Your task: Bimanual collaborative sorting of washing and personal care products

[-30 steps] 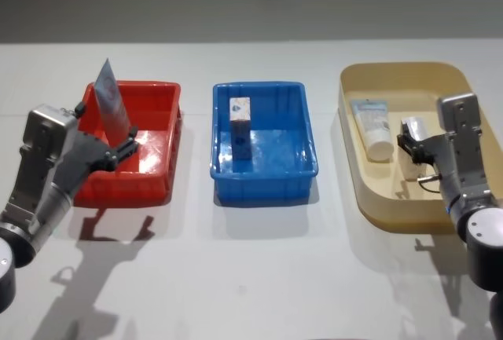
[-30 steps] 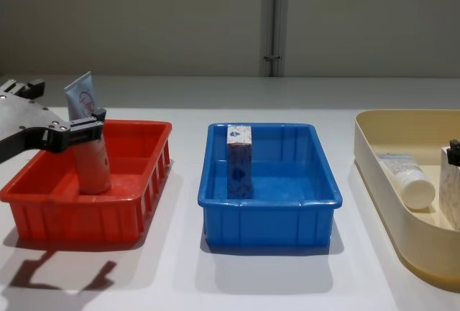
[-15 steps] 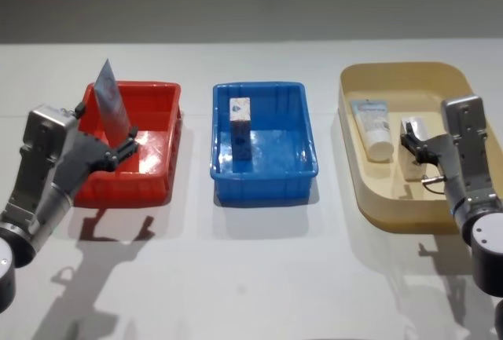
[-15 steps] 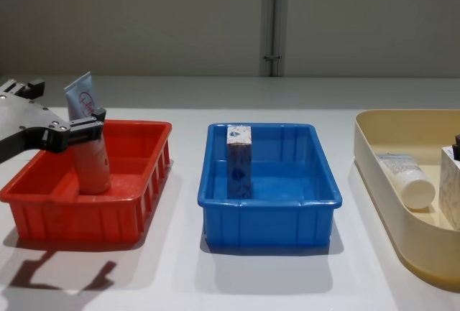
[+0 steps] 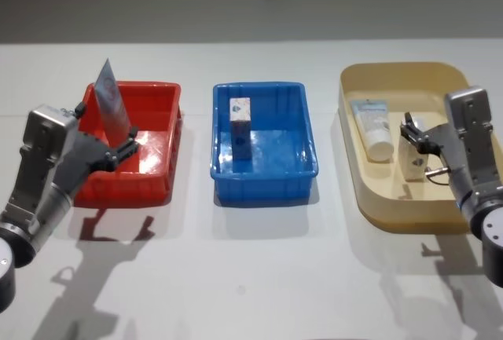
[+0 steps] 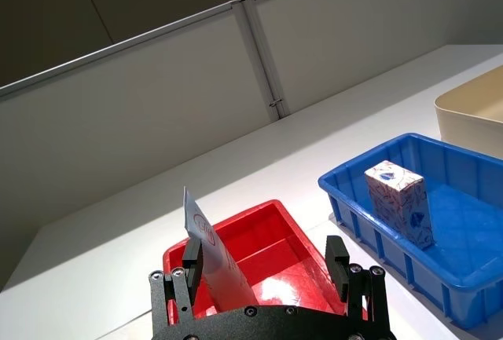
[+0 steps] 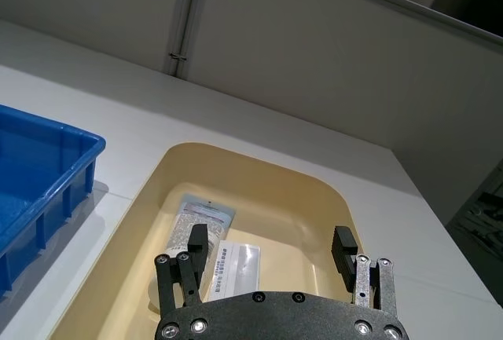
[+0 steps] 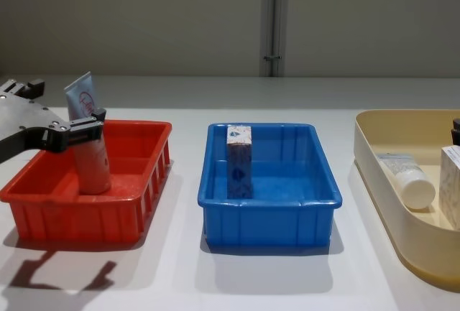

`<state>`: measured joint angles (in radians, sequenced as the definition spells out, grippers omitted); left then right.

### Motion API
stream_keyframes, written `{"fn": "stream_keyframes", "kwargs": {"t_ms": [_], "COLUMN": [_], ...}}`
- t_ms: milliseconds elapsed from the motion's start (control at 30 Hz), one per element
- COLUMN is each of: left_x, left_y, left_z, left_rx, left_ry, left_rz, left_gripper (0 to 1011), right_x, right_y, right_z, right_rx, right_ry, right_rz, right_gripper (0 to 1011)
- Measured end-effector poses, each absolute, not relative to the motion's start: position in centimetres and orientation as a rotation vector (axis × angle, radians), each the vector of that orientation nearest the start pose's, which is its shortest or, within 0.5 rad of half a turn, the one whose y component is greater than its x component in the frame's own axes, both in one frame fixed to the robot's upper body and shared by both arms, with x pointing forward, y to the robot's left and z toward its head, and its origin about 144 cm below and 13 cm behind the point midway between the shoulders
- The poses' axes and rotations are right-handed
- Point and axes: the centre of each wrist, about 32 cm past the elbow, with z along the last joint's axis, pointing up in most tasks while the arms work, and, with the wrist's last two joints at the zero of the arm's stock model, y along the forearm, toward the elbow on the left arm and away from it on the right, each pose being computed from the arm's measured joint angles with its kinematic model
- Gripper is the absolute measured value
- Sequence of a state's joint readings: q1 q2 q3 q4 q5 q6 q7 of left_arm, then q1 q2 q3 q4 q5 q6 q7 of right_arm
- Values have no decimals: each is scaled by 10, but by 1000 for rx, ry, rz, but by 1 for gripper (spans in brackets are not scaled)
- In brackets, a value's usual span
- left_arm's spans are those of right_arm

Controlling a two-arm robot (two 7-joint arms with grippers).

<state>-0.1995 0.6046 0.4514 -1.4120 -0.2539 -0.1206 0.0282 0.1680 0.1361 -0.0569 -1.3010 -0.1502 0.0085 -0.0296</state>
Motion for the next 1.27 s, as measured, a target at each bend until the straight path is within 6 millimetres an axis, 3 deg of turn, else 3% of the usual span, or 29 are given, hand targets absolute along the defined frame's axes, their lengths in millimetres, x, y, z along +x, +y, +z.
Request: {"fn": "stream_keyframes", "kwargs": {"t_ms": [1267], "left_x": [489], "left_y": [310], "left_z": [1140], "left_rx": [304], "left_ry": [-285], "left_rz": [1248], "left_gripper": [1001], "right_x": [496], "right_y": [-298], "right_z": [1139], "right_rx": [-290], "right_ry": [-283], "right_rz": [-1308], "right_gripper": [1001]}}
